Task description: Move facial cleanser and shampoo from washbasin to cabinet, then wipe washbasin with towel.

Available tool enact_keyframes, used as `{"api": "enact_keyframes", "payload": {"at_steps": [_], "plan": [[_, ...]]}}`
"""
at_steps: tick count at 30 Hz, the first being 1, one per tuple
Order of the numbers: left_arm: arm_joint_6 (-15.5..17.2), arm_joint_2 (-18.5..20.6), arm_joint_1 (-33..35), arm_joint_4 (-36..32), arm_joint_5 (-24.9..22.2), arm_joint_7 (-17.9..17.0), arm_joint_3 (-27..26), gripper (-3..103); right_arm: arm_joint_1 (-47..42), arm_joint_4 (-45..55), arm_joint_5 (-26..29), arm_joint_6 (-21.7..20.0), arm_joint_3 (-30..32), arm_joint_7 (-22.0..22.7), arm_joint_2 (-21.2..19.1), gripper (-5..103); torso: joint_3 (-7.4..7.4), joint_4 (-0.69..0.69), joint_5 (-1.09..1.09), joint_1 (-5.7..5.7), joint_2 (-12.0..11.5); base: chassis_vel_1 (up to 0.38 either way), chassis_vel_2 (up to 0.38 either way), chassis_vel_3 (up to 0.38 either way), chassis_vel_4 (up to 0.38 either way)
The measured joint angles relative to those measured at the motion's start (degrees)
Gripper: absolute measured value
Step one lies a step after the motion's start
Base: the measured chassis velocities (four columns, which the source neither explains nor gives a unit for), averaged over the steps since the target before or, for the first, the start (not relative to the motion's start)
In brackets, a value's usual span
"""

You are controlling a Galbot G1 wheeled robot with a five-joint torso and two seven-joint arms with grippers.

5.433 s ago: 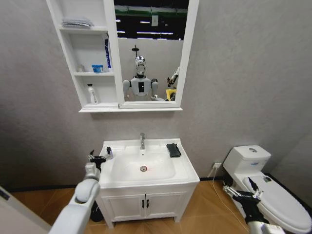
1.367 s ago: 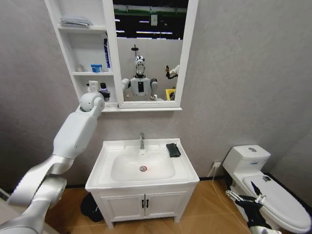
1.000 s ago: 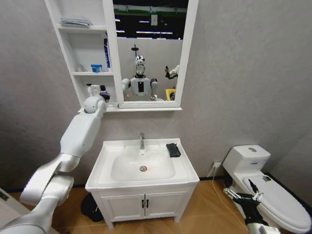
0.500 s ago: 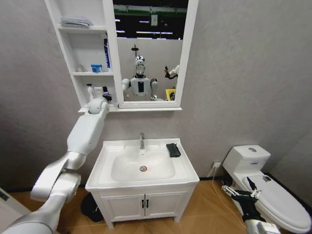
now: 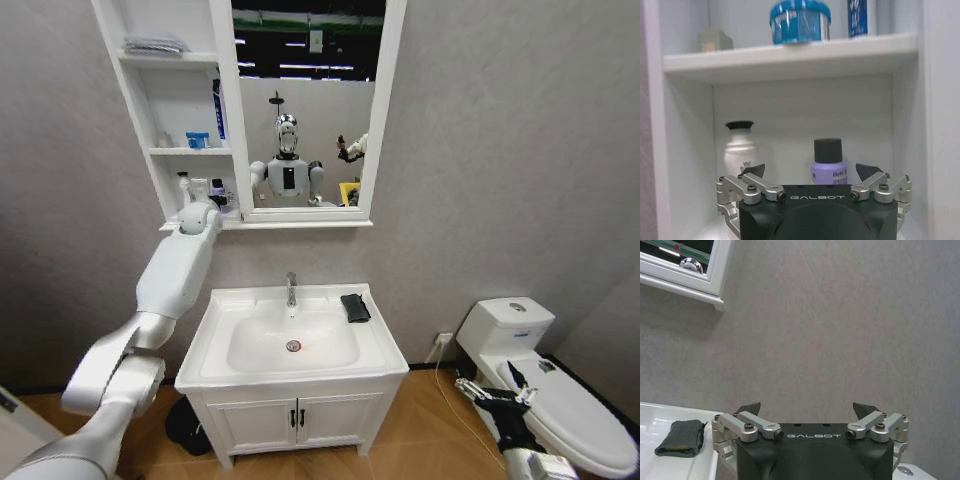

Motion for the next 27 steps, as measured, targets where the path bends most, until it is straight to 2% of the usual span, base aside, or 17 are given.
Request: {"api": "enact_keyframes", "payload": {"at_steps": [2, 3, 4, 7, 8, 9, 10, 12, 13, 14, 16, 17, 18, 19, 22, 24, 27], "plan": [[1.3, 2.1, 3.2, -7.2, -2.6, -2.0, -0.3, 100, 0.1, 0.3, 0.0, 0.0, 0.0, 0.1, 0.0, 100, 0.0, 0.02, -0.01, 0.0, 0.0, 0.0, 0.0, 0.0, 0.0], [2.0, 4.1, 7.1, -15.2, -6.9, -3.3, -1.0, 100, 0.2, 0.8, -0.2, -0.3, -0.1, 0.3, 0.1, 100, -0.01, 0.02, 0.0, 0.0, 0.0, 0.0, 0.0, 0.0, 0.0], [2.0, 4.1, 7.1, -15.2, -6.9, -3.3, -1.0, 100, 0.2, 0.8, -0.2, -0.3, -0.1, 0.3, 0.1, 100, -0.01, 0.02, 0.0, 0.0, 0.0, 0.0, 0.0, 0.0, 0.0], [3.9, 7.1, 17.7, -28.9, -14.1, -5.2, -3.6, 100, 0.0, 2.0, -0.4, -1.3, -0.1, 0.5, 0.1, 100, 0.0, 0.0, -0.03, -0.01, 0.0, 0.0, 0.0, 0.0, 0.0], [3.9, 7.1, 17.7, -28.9, -14.1, -5.2, -3.6, 100, 0.0, 2.0, -0.4, -1.3, -0.1, 0.5, 0.1, 100, 0.0, 0.0, -0.03, -0.01, 0.0, 0.0, 0.0, 0.0, 0.0], [4.6, 7.9, 21.8, -33.5, -14.7, -5.4, -5.1, 100, -0.1, 2.6, -0.2, -1.6, -0.1, 0.6, 0.1, 100, -0.01, -0.01, -0.02, 0.0, 0.0, 0.0, 0.0, 0.0, 0.0], [4.6, 8.6, 29.9, -40.5, -13.6, -5.1, -8.3, 100, -0.2, 3.6, 0.3, -2.2, -0.1, 0.6, -0.2, 100, -0.02, -0.01, 0.04, -0.01, 0.0, 0.0, 0.0, 0.0, 0.0], [4.1, 8.7, 34.4, -43.3, -12.0, -4.8, -10.1, 100, -0.3, 4.0, 0.5, -2.6, -0.1, 0.6, -0.4, 100, -0.02, 0.0, 0.0, -0.02, 0.0, 0.0, 0.0, 0.0, 0.0], [2.9, 8.2, 44.0, -47.9, -7.8, -3.1, -14.1, 100, -0.3, 5.0, 1.3, -3.5, 0.0, 0.7, -1.0, 100, -0.01, 0.01, -0.07, -0.01, 0.0, 0.0, 0.0, 0.0, 0.0], [2.9, 8.2, 44.0, -47.9, -7.8, -3.1, -14.1, 100, -0.3, 5.0, 1.3, -3.5, 0.0, 0.7, -1.0, 100, -0.01, 0.01, -0.07, -0.01, 0.0, 0.0, 0.0, 0.0, 0.0], [-0.7, 6.5, 60.2, -54.4, -0.8, -0.7, -20.5, 100, -0.2, 5.9, 1.9, -4.8, 0.0, 0.7, -2.0, 100, -0.01, 0.03, -0.04, -0.02, 0.0, 0.0, 0.0, 0.0, 0.0], [-0.7, 6.5, 60.2, -54.4, -0.8, -0.7, -20.5, 100, -0.2, 5.9, 1.9, -4.8, 0.0, 0.7, -2.0, 100, -0.01, 0.03, -0.04, -0.02, 0.0, 0.0, 0.0, 0.0, 0.0], [-2.7, 5.2, 68.1, -57.9, 2.4, 0.4, -23.7, 100, 0.0, 6.3, 2.0, -5.4, -0.1, 0.7, -2.4, 100, -0.01, 0.02, -0.03, -0.02, 0.0, 0.0, 0.0, 0.0, 0.0], [-2.7, 5.2, 68.1, -57.9, 2.4, 0.4, -23.7, 100, 0.0, 6.3, 2.0, -5.4, -0.1, 0.7, -2.4, 100, -0.01, 0.02, -0.03, -0.02, 0.0, 0.0, 0.0, 0.0, 0.0], [-7.7, 0.4, 85.2, -66.5, 9.0, 4.0, -30.9, 100, 0.6, 7.4, 2.2, -7.0, -1.1, 0.5, -2.7, 100, -0.02, 0.03, 0.0, -0.02, 0.0, 0.0, 0.0, 0.0, 0.0], [-8.4, -0.4, 87.2, -67.5, 9.7, 4.6, -31.9, 100, 0.6, 7.5, 2.2, -7.2, -1.3, 0.4, -2.7, 100, -0.02, 0.02, 0.0, -0.02, 0.0, 0.0, 0.0, 0.0, 0.0], [-13.0, -7.7, 99.2, -73.9, 11.7, 12.1, -40.5, 100, -0.2, 8.5, 2.2, -7.7, -2.1, 0.0, -2.7, 100, -0.01, 0.02, 0.01, -0.02, 0.0, 0.0, 0.0, 0.0, 0.0]]}}
